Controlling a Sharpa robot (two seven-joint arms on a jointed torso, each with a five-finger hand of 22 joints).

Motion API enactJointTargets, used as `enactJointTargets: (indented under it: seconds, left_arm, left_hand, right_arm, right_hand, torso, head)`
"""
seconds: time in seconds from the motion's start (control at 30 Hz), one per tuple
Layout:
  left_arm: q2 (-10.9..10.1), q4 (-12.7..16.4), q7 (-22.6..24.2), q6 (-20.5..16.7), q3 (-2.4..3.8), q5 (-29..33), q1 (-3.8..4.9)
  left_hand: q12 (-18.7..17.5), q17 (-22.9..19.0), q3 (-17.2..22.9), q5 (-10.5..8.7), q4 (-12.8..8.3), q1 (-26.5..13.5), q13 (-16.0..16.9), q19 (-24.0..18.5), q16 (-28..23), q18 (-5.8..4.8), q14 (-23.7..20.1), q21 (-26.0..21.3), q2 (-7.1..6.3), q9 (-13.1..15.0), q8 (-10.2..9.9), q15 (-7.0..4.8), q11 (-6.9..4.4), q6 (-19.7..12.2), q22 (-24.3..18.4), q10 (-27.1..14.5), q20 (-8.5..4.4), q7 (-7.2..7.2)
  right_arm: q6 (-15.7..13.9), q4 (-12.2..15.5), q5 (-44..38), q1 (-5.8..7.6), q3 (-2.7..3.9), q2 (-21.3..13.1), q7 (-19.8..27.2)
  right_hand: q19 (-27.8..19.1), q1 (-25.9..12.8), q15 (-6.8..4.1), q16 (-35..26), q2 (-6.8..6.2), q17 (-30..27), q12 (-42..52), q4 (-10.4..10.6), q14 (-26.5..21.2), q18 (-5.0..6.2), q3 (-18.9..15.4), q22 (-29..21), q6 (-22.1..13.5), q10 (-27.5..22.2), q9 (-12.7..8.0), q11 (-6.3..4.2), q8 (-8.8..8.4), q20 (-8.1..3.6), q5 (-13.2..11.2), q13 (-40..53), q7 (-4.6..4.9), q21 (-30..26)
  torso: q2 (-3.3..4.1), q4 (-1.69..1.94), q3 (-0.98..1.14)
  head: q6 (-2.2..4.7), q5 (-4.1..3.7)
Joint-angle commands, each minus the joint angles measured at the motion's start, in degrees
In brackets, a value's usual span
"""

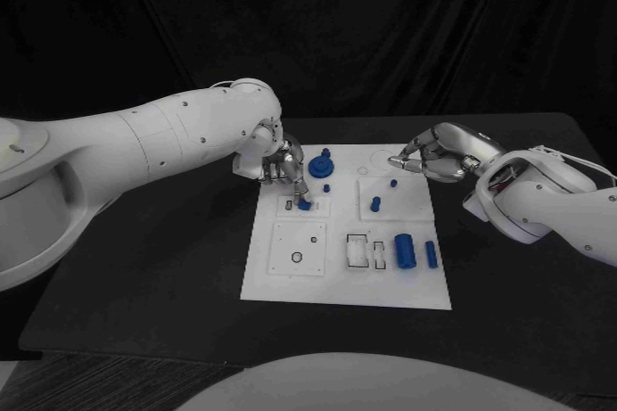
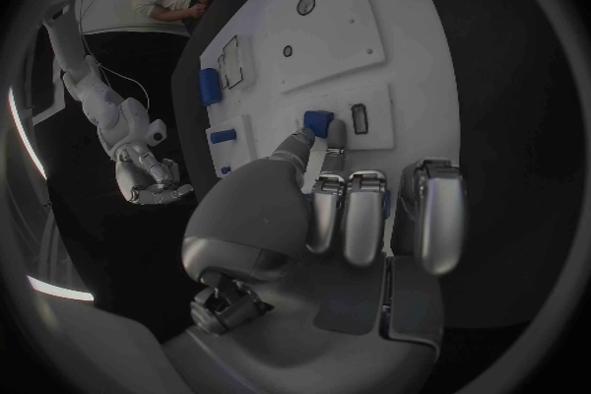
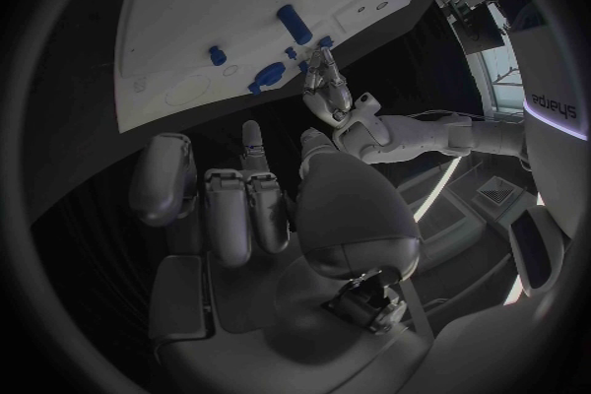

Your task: Assemble the parts on the task board

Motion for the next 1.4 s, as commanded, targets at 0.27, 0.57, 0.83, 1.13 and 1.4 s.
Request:
enactJointTargets:
  seconds: [0.27, 0.57, 0.83, 1.13, 1.4]
  left_arm:
    - [-0.78, 1.31, 0.96, -2.63, 0.05, 0.54, -0.24]
    - [-2.88, 3.93, 1.63, -6.08, 0.05, 0.54, -0.27]
    - [-5.52, 7.04, 4.98, -11.74, 0.04, 0.54, -0.27]
    - [-9.13, 11.93, 8.96, -18.08, 0.03, 0.54, -0.26]
    - [-14.52, 18.20, 13.21, -23.64, 0.01, 0.54, -0.27]
  left_hand:
    - [0.14, 15.23, 5.86, 1.14, -2.56, -0.51, 15.06, 0.77, 0.76, -1.10, 6.75, -1.04, -1.73, 1.76, 2.37, -0.77, -1.24, 2.38, 11.33, 6.46, -0.98, -1.02]
    - [0.14, 15.23, 7.96, 0.58, -2.90, -2.23, 15.06, 0.94, 0.76, -1.13, 6.75, -1.04, -2.17, 3.17, 3.15, -1.07, -1.47, 2.36, 11.43, 6.46, -1.28, -1.20]
    - [0.14, 15.23, 9.24, -2.11, -2.48, -4.09, 15.06, 0.90, 0.76, -1.10, 6.75, -1.37, -2.66, 4.02, 2.95, -1.04, -1.29, 0.86, 11.39, 6.46, -1.31, -0.92]
    - [0.14, 15.23, 8.44, -7.89, -0.08, -6.88, 15.06, 0.74, 0.76, -1.05, 6.75, -1.78, -3.28, 5.70, 3.82, -0.42, -0.62, -1.22, 11.43, 6.46, -0.78, -0.18]
    - [0.14, 15.23, 2.59, -12.78, 6.96, -11.40, 15.06, 1.32, 0.76, -1.22, 6.75, -1.10, -4.56, 9.89, 8.67, -0.52, -0.75, -2.19, 11.97, 6.46, -0.80, -0.46]
  right_arm:
    - [0.46, 0.00, -0.09, -0.09, 0.05, -0.02, -0.92]
    - [0.35, 0.12, -0.09, -0.10, 0.04, -0.28, -0.81]
    - [0.13, 0.36, -0.09, -0.11, 0.04, -0.63, -0.70]
    - [-0.35, 0.66, -0.09, -0.11, 0.04, -0.92, -0.24]
    - [-3.66, 2.42, -2.21, -0.12, 0.04, -1.42, 2.06]
  right_hand:
    - [0.03, 0.94, 0.04, -0.02, 0.42, 12.70, 0.95, 0.15, 4.96, -0.85, -2.54, 9.35, -0.51, 6.13, -0.05, 0.32, -1.00, 0.09, 1.56, 15.50, 0.07, -0.96]
    - [0.00, 1.07, 0.05, -0.01, 0.45, 12.70, 0.95, 0.14, 4.96, -0.84, -2.53, 9.33, -0.50, 6.13, -0.04, 0.32, -1.01, 0.10, 1.57, 15.50, 0.09, -1.04]
    - [-0.02, 1.22, 0.06, -0.01, 0.47, 12.71, 0.95, 0.12, 4.96, -0.83, -2.52, 9.32, -0.49, 6.13, -0.03, 0.33, -1.01, 0.11, 1.60, 15.50, 0.09, -1.10]
    - [-0.01, 1.26, 0.06, -0.03, 0.47, 12.68, 0.95, 0.12, 4.95, -0.83, -2.52, 9.32, -0.49, 6.13, -0.03, 0.33, -1.01, 0.11, 1.60, 15.50, 0.09, -1.08]
    - [0.93, 9.10, -0.05, 1.07, -1.69, 14.19, 0.95, -3.38, 5.37, -1.21, -1.89, 9.93, -0.24, 6.13, 0.13, 0.25, -1.07, 0.05, 1.81, 15.50, 0.04, 0.80]
  torso:
    - [-0.01, -0.01, 0.01]
    - [-0.06, 0.02, 0.04]
    - [-0.11, 0.10, 0.00]
    - [-0.02, 0.05, -0.01]
    - [0.02, 0.12, 0.00]
  head:
    - [-0.01, -0.03]
    - [-0.01, -0.10]
    - [-0.01, -0.19]
    - [-0.01, 0.08]
    - [-0.01, 0.23]
